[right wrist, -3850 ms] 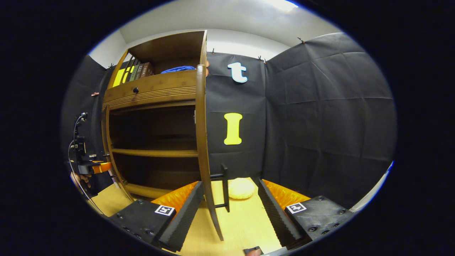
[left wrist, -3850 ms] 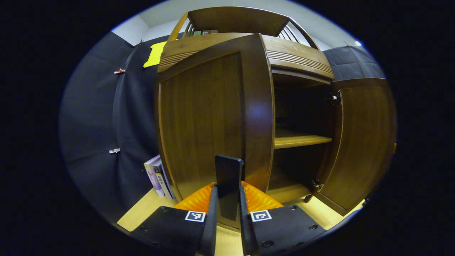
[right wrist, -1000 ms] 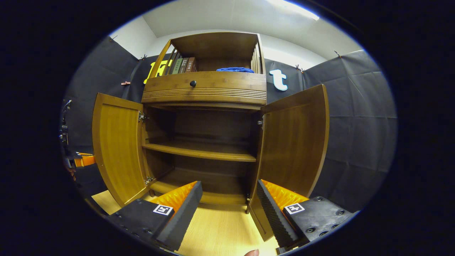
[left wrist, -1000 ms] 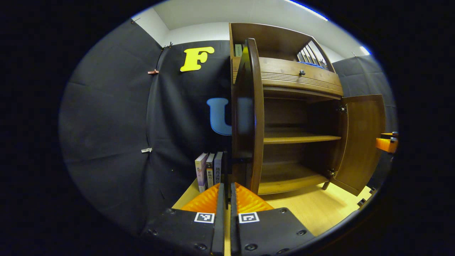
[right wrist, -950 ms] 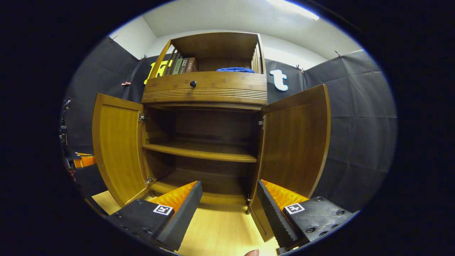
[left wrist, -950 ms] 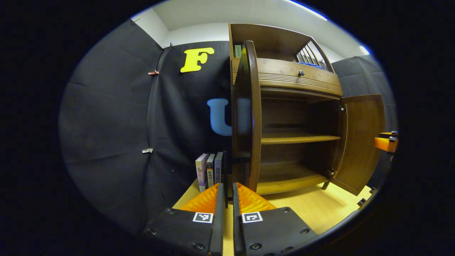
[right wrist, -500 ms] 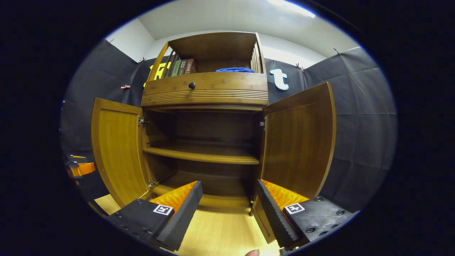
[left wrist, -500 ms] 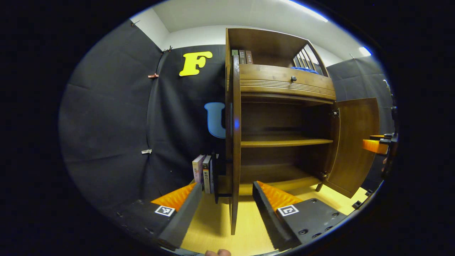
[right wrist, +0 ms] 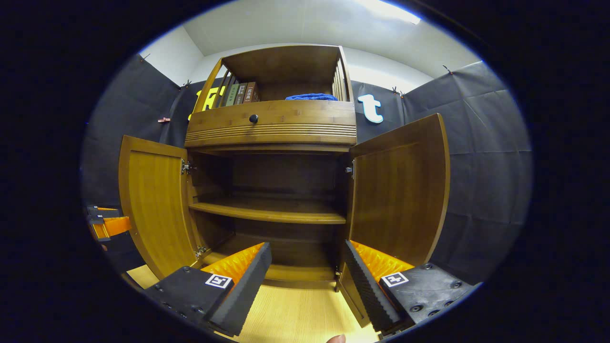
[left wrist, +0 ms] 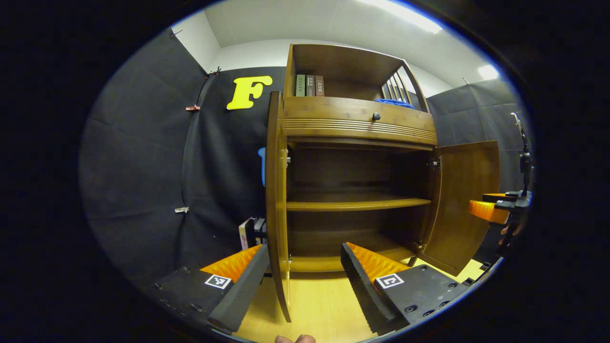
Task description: Open the right door of the double-door shoe cabinet with the right hand, and open the left door with the left hand.
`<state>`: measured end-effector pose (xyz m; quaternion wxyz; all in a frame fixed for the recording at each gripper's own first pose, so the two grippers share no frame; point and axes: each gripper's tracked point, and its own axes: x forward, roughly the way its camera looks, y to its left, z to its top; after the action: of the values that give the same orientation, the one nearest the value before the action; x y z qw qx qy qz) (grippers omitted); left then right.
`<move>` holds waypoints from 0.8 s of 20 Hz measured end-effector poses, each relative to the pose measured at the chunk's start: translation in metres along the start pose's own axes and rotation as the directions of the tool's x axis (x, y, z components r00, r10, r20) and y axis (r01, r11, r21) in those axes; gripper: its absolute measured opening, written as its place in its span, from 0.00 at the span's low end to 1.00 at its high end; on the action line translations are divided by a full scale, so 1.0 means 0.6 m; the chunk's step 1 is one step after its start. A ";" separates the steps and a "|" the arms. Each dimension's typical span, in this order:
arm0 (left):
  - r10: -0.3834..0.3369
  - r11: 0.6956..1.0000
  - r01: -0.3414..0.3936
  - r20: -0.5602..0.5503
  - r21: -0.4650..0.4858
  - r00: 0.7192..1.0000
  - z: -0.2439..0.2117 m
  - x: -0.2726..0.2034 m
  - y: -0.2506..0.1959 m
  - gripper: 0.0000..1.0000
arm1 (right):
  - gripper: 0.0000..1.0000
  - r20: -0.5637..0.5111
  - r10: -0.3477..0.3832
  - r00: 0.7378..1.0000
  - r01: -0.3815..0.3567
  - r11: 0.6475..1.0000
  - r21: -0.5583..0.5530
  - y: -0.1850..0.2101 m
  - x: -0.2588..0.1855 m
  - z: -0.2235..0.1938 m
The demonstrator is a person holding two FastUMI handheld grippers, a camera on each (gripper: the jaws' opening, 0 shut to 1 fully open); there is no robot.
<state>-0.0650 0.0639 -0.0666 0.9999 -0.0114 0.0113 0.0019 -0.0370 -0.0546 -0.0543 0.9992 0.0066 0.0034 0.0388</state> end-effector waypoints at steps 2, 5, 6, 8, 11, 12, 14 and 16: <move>-0.014 1.000 0.014 0.002 -0.004 1.000 0.003 0.008 -0.012 0.94 | 0.98 0.008 -0.006 1.000 0.005 1.000 0.001 0.001 0.000 0.006; -0.043 0.999 0.043 0.010 -0.012 0.999 0.007 0.019 -0.036 0.94 | 0.98 0.012 -0.014 1.000 0.014 1.000 -0.006 0.002 0.001 0.006; -0.048 0.999 0.048 0.008 -0.008 0.999 0.005 0.024 -0.041 0.94 | 0.98 0.012 -0.015 1.000 0.015 1.000 -0.006 0.002 0.003 0.006; -0.059 0.998 0.059 0.005 0.001 0.998 0.003 0.032 -0.051 0.94 | 0.98 0.009 -0.016 1.000 0.016 1.000 -0.001 0.003 0.005 0.006; -0.072 0.997 0.072 0.002 0.001 0.997 0.001 0.039 -0.063 0.94 | 0.98 0.009 -0.024 1.000 0.024 1.000 0.003 0.003 0.011 0.006; -0.070 0.998 0.070 0.001 0.006 0.998 0.001 0.043 -0.064 0.94 | 0.98 0.009 -0.026 1.000 0.026 1.000 0.005 0.003 0.011 0.006; -0.068 0.998 0.068 -0.003 0.014 0.998 -0.002 0.049 -0.066 0.94 | 0.98 0.013 -0.025 1.000 0.025 1.000 0.007 0.009 0.013 0.008; -0.072 0.997 0.072 -0.003 0.017 0.997 -0.004 0.054 -0.068 0.94 | 0.98 0.018 -0.023 1.000 0.023 1.000 0.002 0.012 0.015 0.010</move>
<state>-0.0326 0.0230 -0.0685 0.9993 -0.0031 0.0123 -0.0344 -0.0286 -0.0469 -0.0482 0.9996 0.0075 -0.0053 0.0271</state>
